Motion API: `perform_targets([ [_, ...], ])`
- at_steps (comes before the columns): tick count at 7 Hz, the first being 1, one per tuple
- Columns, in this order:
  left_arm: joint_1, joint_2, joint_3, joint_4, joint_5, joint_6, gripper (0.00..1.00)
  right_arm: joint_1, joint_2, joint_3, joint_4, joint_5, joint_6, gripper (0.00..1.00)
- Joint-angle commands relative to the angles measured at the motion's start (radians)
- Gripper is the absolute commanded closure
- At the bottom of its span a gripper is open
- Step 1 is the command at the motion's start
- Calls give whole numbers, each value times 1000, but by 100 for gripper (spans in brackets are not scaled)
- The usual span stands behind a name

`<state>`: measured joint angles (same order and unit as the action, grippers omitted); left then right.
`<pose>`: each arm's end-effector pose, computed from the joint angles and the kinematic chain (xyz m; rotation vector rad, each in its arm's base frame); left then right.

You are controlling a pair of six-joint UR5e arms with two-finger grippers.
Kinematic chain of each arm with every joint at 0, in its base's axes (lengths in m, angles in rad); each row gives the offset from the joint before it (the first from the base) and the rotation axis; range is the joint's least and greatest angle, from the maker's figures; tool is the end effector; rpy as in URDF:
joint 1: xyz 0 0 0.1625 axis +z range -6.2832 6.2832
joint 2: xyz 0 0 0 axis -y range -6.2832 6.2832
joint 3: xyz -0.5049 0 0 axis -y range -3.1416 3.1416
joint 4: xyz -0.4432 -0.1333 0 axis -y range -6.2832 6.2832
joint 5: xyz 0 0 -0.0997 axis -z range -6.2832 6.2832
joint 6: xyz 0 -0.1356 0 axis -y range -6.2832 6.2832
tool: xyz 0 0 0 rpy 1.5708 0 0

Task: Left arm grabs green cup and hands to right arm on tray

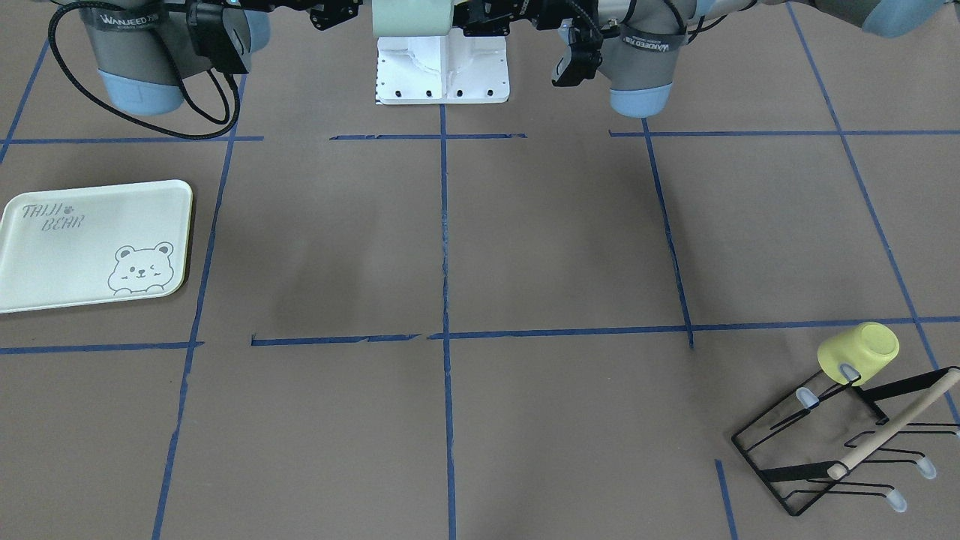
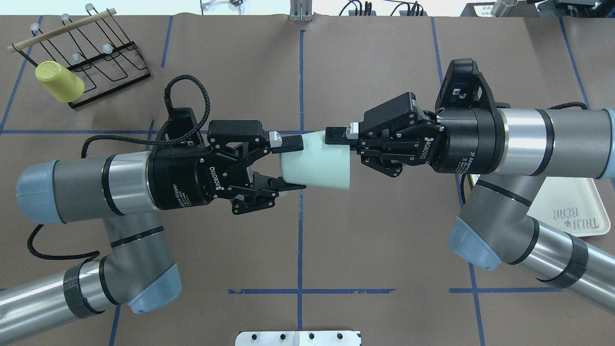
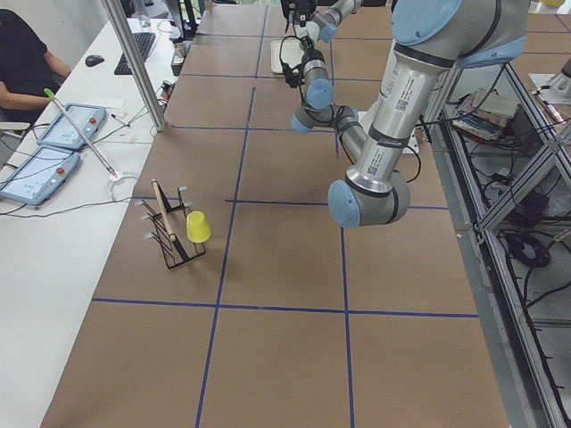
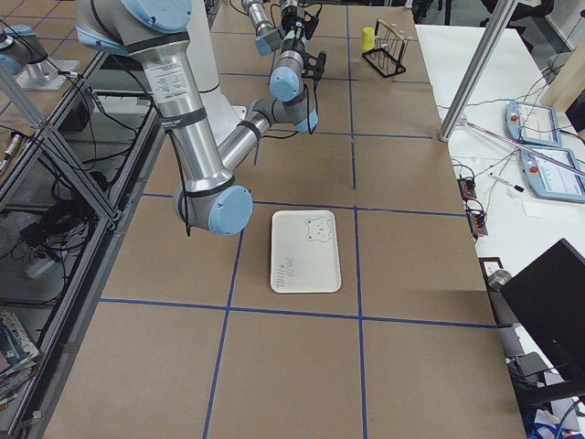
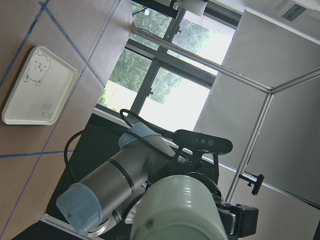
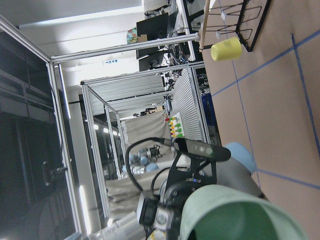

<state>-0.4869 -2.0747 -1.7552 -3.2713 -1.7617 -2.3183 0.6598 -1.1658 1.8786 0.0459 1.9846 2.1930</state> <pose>0.4838 -0.3778 0.1578 -0.4016 2.3662 -0.3614 -0.3908 -0.4029 0.1790 -0.1608 -2.2542 0.2000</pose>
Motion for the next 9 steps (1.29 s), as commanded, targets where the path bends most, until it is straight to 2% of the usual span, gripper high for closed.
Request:
perform_targets([
  [1,-2,10,0,1,14,10,0,0,0,11,-1,-3,1,100],
  [5,-10,13,-1,-1,14,14,0,3,-35,14,2,3,-7,100],
  [7,-30,16,6,-1,25,16,0,6,-90,48,44,6,-6,100],
  [9,-45,28,11,1,27,16,0,71,-147,53,45,2,-6,100],
])
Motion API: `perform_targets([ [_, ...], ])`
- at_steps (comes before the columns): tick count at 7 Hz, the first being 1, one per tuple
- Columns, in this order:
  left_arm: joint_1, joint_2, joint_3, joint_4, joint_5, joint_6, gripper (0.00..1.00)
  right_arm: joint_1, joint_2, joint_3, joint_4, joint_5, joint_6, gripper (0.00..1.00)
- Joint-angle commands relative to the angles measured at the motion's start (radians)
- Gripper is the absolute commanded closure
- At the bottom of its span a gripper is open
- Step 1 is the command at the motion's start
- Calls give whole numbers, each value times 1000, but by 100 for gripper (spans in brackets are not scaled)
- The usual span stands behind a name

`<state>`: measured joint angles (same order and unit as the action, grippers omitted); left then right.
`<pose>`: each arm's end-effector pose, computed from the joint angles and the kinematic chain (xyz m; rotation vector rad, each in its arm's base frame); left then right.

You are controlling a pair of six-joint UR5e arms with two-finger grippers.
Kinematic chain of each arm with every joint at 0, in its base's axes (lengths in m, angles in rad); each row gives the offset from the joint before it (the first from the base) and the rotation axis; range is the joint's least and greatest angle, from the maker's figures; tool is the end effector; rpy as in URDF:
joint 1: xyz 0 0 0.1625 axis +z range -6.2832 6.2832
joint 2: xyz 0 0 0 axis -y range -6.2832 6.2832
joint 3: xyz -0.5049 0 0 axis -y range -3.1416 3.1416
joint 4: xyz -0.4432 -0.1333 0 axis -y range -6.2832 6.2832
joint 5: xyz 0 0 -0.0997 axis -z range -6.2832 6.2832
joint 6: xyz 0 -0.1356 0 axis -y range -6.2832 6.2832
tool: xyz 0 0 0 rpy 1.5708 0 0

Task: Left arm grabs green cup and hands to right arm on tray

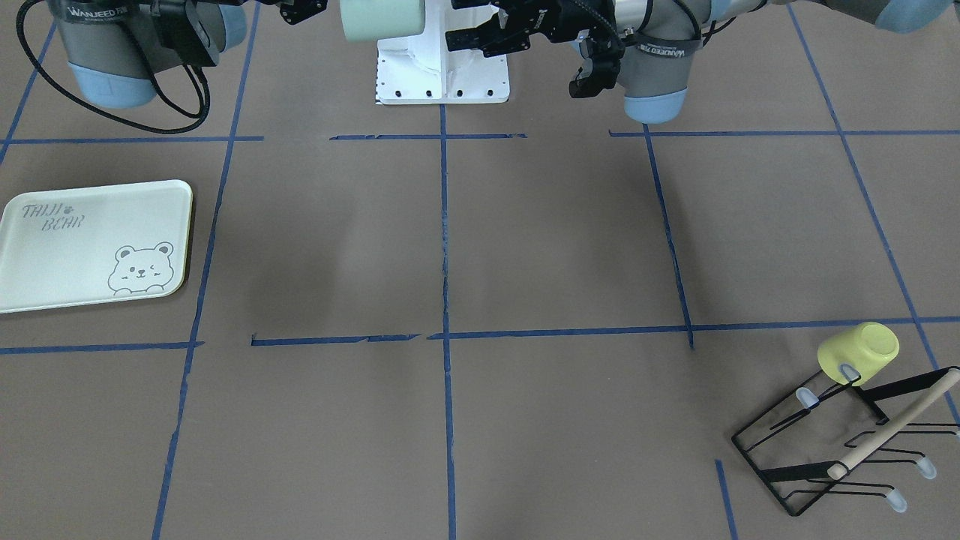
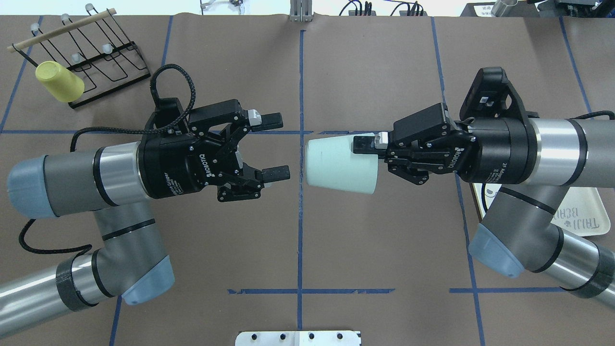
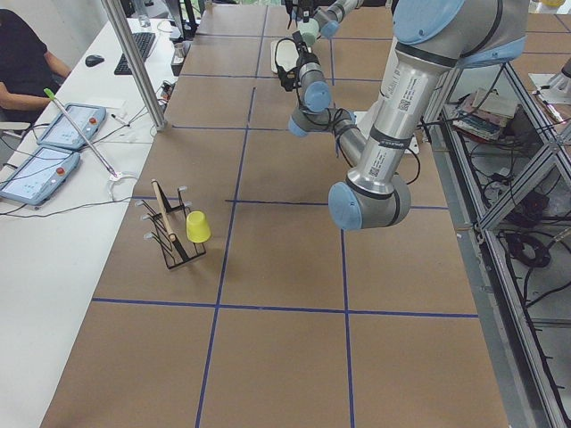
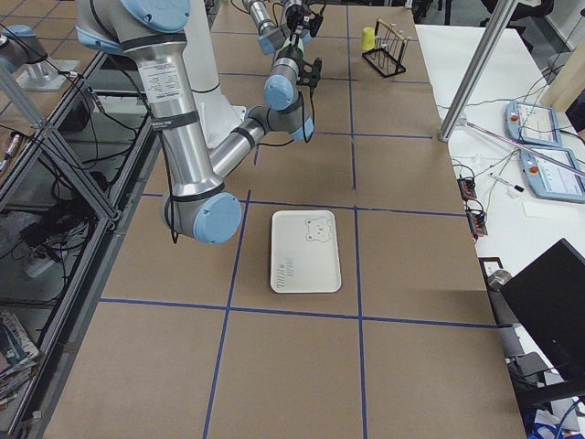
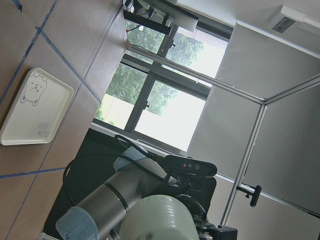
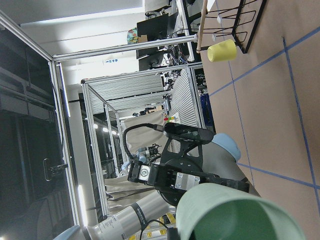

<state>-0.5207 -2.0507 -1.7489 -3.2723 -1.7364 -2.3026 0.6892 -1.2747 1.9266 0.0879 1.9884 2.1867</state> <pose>0.4716 -0.3984 0.1742 -0.3322 2.3617 -0.4157 -0.3546 -0.3936 0.2193 -0.1269 -2.2404 0.2224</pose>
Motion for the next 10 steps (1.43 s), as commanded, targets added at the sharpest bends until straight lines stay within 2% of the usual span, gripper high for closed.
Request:
perform_targets([
  [1,-47,3,14,50,1,0,0,99,-96,5,-5,-2,-1,100],
  [2,-86,3,8,157,-5,2,0,158,-139,-15,-42,7,-5,100],
  [3,-100,3,8,265,-8,11,0,211,-172,-20,-147,32,-65,100],
  [4,-101,3,-6,392,-11,145,0,272,-169,-15,-318,146,-196,100],
  [5,-108,3,-18,581,-12,273,0,373,-172,-12,-468,278,-275,100],
  [6,-119,1,-61,800,-38,446,0,445,-176,-11,-622,368,-371,100],
  [7,-158,1,-117,1039,-89,604,0,470,-192,-6,-795,394,-551,100],
  [8,-185,3,-157,1232,-110,720,0,473,-233,-6,-914,392,-746,100],
  [10,-206,3,-242,1643,-104,1040,0,469,-352,-5,-1083,347,-1203,100],
])
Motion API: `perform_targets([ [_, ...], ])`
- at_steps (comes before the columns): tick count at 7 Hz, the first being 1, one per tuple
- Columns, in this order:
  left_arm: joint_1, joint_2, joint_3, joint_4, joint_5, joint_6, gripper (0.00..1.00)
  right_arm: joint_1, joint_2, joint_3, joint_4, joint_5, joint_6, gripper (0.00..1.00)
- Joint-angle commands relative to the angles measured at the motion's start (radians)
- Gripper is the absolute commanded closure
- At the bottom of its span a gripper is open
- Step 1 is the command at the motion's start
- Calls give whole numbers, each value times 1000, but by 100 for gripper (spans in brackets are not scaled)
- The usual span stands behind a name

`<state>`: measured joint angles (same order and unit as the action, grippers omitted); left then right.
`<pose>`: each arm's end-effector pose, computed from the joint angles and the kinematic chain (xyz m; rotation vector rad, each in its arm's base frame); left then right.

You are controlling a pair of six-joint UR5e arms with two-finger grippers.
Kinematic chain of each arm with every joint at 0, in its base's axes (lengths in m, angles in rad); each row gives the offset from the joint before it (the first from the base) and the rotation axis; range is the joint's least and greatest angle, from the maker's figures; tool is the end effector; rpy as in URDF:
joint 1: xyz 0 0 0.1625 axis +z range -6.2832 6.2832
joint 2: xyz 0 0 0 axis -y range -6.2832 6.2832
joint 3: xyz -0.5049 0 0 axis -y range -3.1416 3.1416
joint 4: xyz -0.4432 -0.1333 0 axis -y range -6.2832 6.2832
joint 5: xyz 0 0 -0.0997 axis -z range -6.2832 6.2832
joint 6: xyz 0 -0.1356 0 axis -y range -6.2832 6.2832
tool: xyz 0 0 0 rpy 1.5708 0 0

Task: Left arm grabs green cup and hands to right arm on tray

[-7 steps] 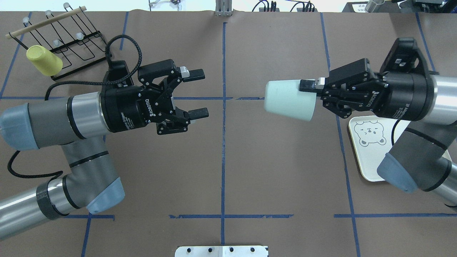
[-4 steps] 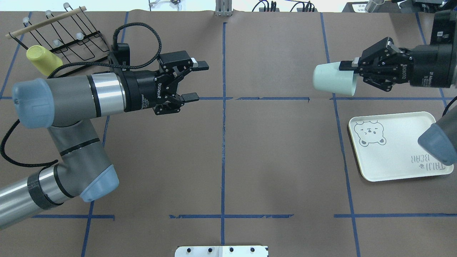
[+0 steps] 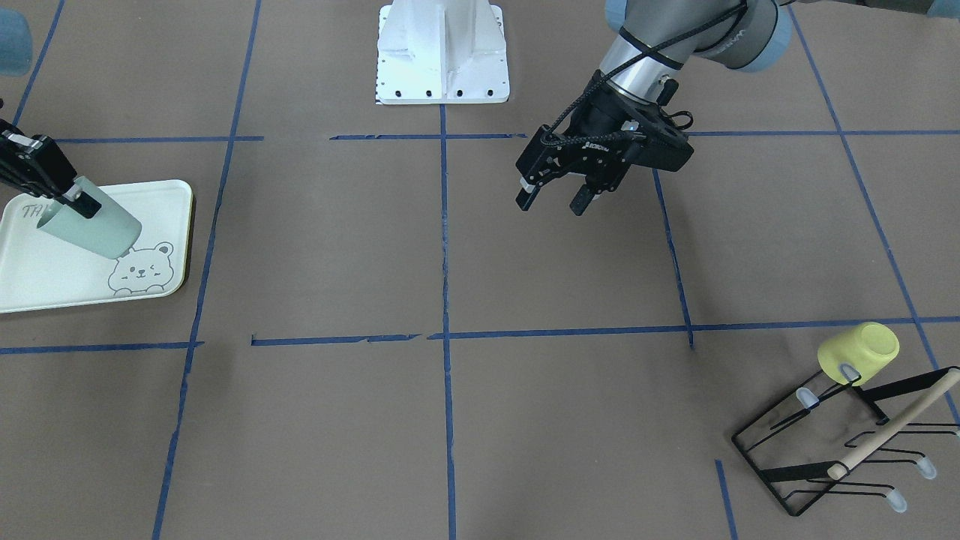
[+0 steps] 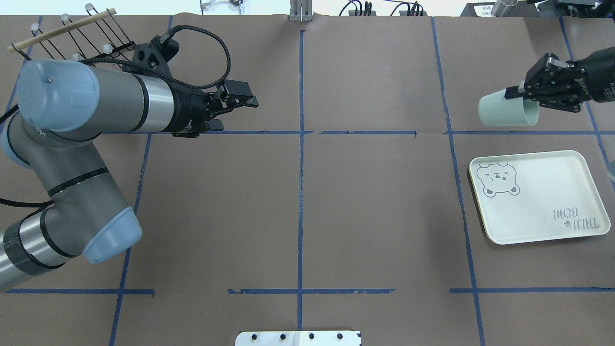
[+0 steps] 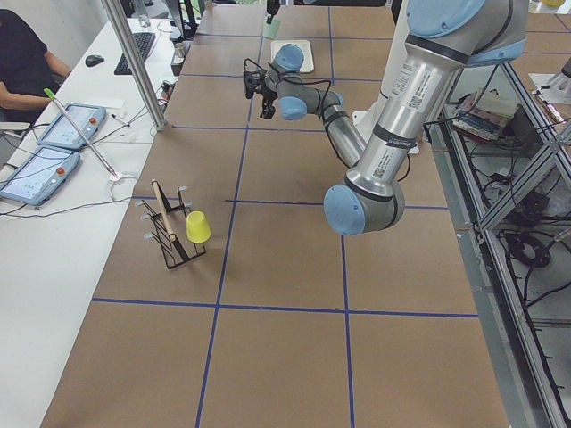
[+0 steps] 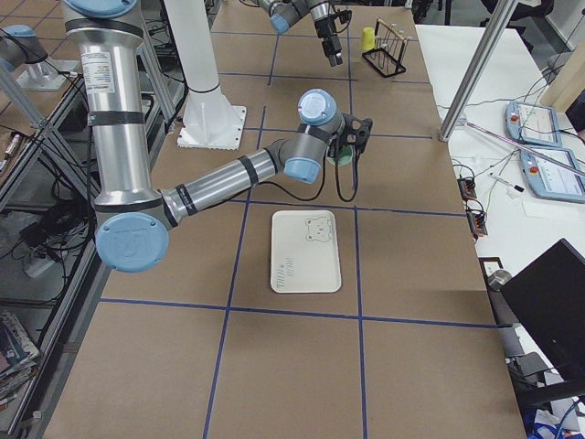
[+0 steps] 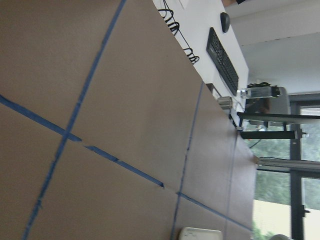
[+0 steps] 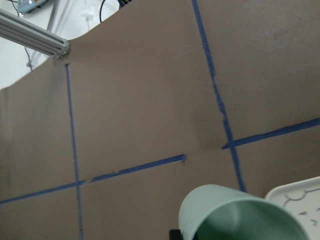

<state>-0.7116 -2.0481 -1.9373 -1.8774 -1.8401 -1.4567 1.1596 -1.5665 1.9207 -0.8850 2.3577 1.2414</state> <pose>0.4564 -0.5220 0.2421 0.2412 1.1493 -0.3730 -0.1860 -0.5199 0.4762 0.1416 -1.2030 0.3182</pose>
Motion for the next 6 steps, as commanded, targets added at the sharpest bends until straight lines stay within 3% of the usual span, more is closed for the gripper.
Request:
perform_targets([
  [1,-49,5,-99,371,-1,378,0,-15,-101,6,-214,-29,-439,100],
  [3,-124,125,-167,397,-8,589,0,-155,-183,-2,-227,-171,-546,100],
  [6,-193,224,-221,397,-66,725,0,-188,-178,-60,-232,-163,-609,100],
])
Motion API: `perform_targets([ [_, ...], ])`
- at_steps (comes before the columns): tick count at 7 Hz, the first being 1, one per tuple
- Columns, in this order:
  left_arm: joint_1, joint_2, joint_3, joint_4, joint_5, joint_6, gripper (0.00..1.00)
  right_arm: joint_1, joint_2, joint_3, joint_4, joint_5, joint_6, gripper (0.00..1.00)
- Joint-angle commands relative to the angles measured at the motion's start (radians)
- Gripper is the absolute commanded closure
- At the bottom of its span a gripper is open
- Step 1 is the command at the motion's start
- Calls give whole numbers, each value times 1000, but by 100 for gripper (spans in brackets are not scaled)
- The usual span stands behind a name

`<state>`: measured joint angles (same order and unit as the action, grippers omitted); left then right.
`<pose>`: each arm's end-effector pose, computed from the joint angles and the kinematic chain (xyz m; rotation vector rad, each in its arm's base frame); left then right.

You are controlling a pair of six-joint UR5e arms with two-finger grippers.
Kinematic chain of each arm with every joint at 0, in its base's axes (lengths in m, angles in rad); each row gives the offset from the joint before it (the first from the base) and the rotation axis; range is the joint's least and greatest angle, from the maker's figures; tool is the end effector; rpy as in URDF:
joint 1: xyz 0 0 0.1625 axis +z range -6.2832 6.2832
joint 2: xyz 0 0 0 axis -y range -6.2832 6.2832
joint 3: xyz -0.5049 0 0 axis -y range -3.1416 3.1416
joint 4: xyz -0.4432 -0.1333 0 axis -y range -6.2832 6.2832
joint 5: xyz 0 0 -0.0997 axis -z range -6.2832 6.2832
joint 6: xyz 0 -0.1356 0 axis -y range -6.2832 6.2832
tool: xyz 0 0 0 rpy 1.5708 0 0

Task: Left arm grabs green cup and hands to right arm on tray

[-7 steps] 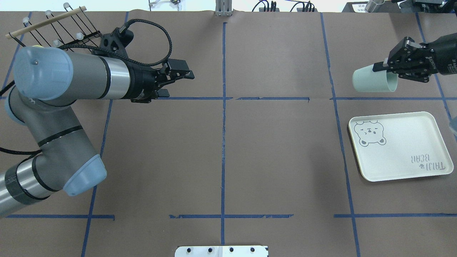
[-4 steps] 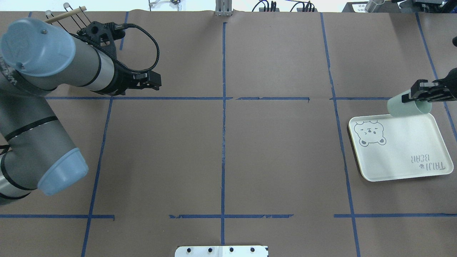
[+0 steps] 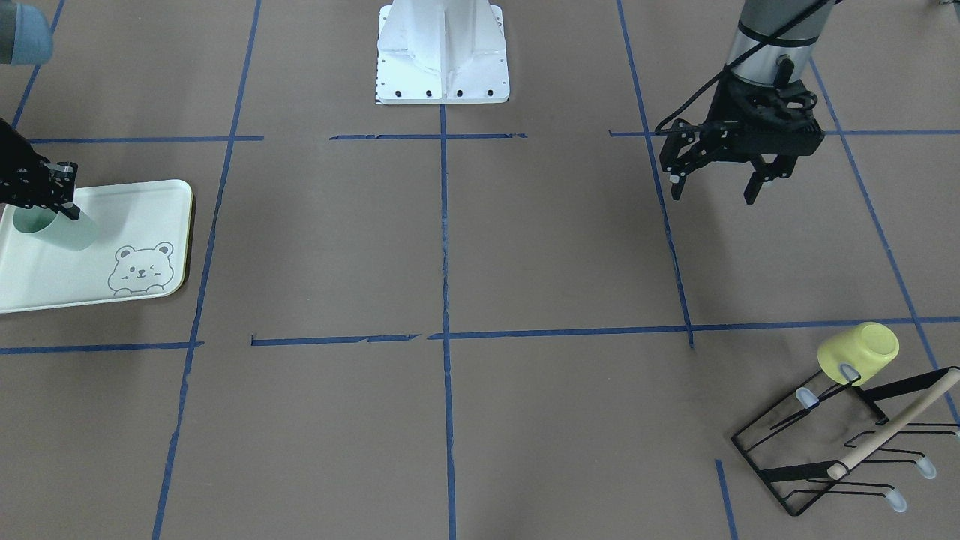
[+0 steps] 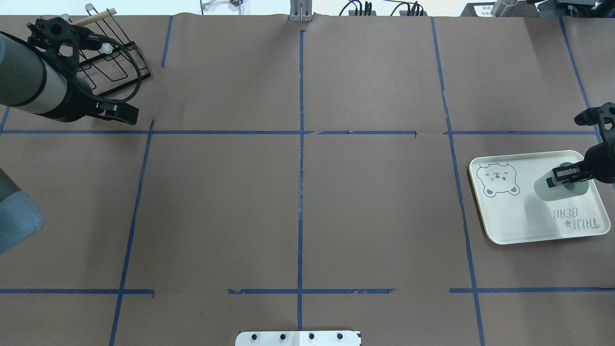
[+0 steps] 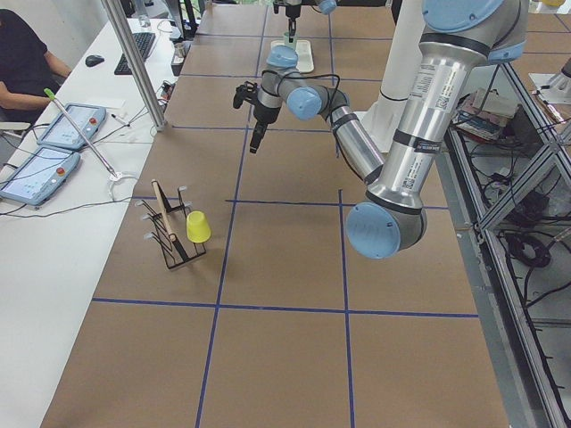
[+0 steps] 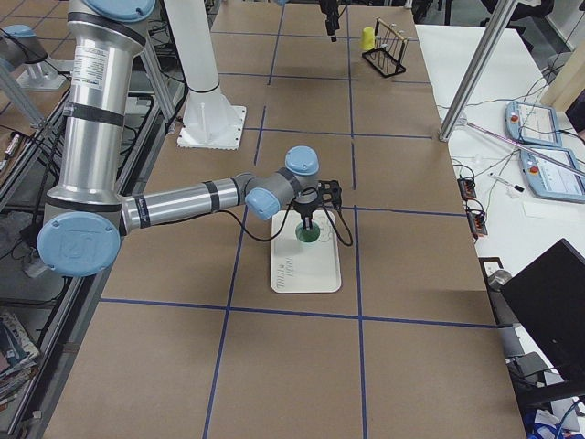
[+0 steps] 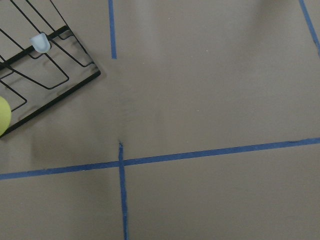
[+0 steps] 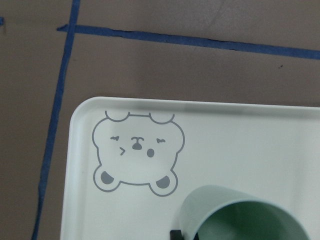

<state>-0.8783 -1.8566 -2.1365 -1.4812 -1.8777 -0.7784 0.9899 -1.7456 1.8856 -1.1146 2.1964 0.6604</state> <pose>0.3093 -0.5174 0.3382 0.3644 0.7231 0.0357 -0.2267 -0.4436 0.6328 0.1159 -0.8280 -0.1116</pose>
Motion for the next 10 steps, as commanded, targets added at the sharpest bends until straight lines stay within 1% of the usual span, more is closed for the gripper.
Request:
perform_targets([
  [1,-28,60,-37,-1,-32,47,0,-23,1,-25,-5,-7,-28,100],
  [2,-28,60,-43,-1,-32,47,0,-33,1,-26,-7,-15,-28,100],
  [3,-27,60,-43,-1,-32,47,0,-37,1,-25,-7,-17,-30,97],
  [5,-27,60,-49,-1,-32,45,0,-40,6,-25,-22,-26,-30,84],
  [6,-27,60,-51,1,-31,44,0,-42,8,-20,-27,-33,-27,1],
  [8,-28,62,-51,-1,-31,45,0,-37,6,-8,-27,-46,-30,0],
  [9,-30,62,-51,-1,-31,45,0,-7,6,18,-28,-37,-31,0],
  [10,-30,62,-49,1,-29,48,0,39,-3,68,-28,-29,-33,0],
])
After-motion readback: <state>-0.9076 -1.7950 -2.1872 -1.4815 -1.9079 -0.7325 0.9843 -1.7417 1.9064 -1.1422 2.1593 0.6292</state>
